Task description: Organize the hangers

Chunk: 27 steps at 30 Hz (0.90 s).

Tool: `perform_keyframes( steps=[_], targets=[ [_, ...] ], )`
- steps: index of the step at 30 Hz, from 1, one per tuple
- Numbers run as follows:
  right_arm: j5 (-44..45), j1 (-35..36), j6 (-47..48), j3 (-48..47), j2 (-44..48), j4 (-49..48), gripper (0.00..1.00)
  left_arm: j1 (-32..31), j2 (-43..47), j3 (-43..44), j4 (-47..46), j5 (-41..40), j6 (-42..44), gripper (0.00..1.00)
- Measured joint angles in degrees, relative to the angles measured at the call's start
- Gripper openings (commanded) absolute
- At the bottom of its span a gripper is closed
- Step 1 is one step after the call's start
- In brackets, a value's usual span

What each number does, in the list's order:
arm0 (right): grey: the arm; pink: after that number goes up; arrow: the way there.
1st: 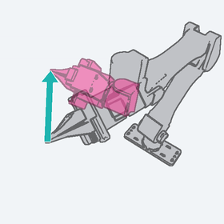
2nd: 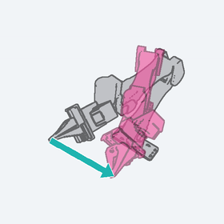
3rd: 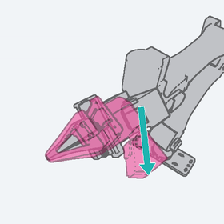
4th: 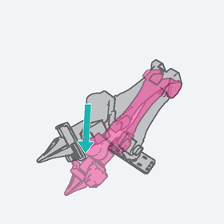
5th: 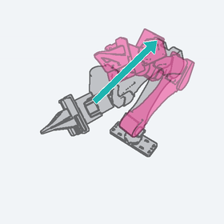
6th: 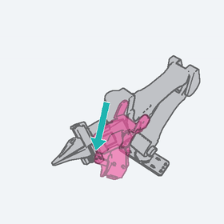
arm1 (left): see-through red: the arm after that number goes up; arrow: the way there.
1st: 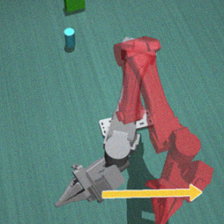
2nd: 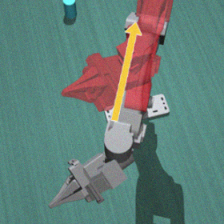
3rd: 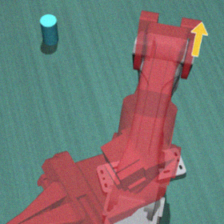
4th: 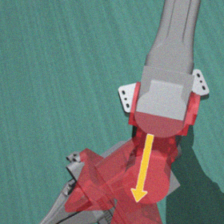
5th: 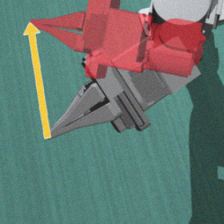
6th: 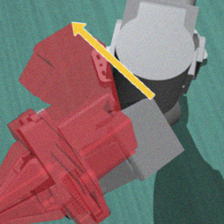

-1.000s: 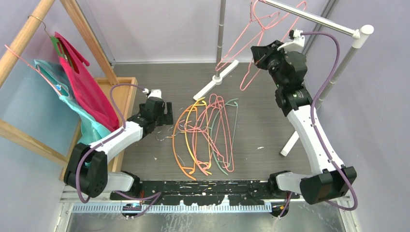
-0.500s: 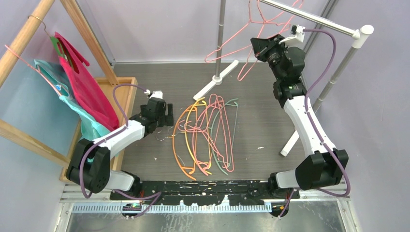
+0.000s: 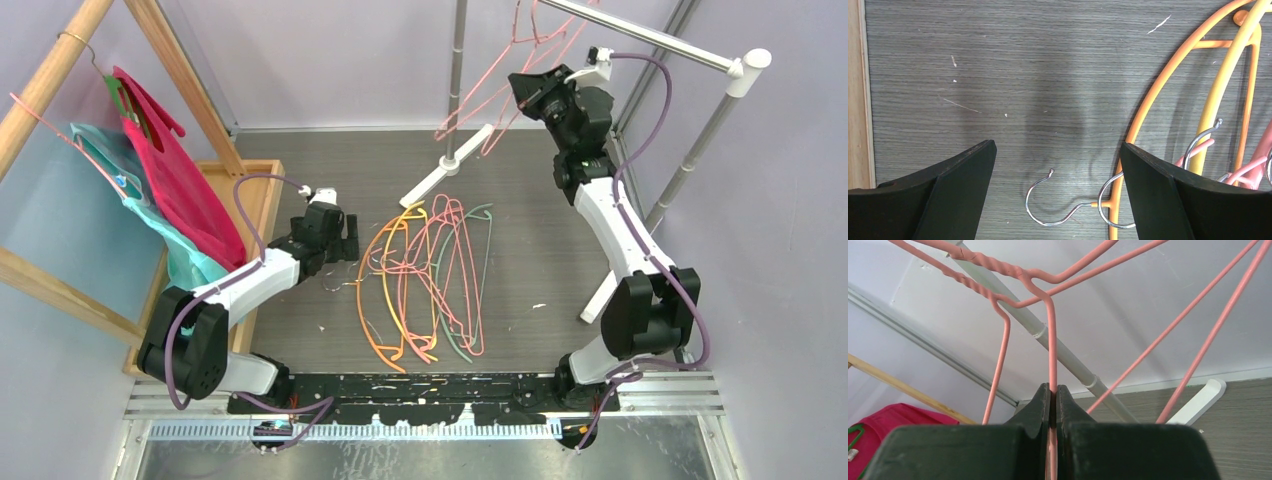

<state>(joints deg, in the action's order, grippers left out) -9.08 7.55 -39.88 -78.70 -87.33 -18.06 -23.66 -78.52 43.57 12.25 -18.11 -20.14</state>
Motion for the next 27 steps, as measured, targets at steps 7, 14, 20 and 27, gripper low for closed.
perform_keyframes(
  steps=[7, 14, 20, 27],
  targets=[
    [0.7, 3.13, 0.87, -4.55, -3.67, 1.95, 0.01, 0.0, 0.0, 0.0, 0.0, -0.02, 0.0, 0.98],
    [2.84, 7.37, 2.14, -10.51, -8.15, 4.5, 0.01, 0.0, -0.02, 0.0, 0.0, 0.0, -0.02, 0.98],
    [3.67, 8.94, 2.93, -17.49, -13.35, 7.39, 0.01, 0.0, -0.02, 0.0, 0.0, 0.02, -0.02, 0.98],
    [4.57, 10.4, 3.82, -26.91, -19.78, 11.61, 0.01, 0.0, -0.02, 0.0, 0.0, 0.04, -0.02, 0.98]
  ],
)
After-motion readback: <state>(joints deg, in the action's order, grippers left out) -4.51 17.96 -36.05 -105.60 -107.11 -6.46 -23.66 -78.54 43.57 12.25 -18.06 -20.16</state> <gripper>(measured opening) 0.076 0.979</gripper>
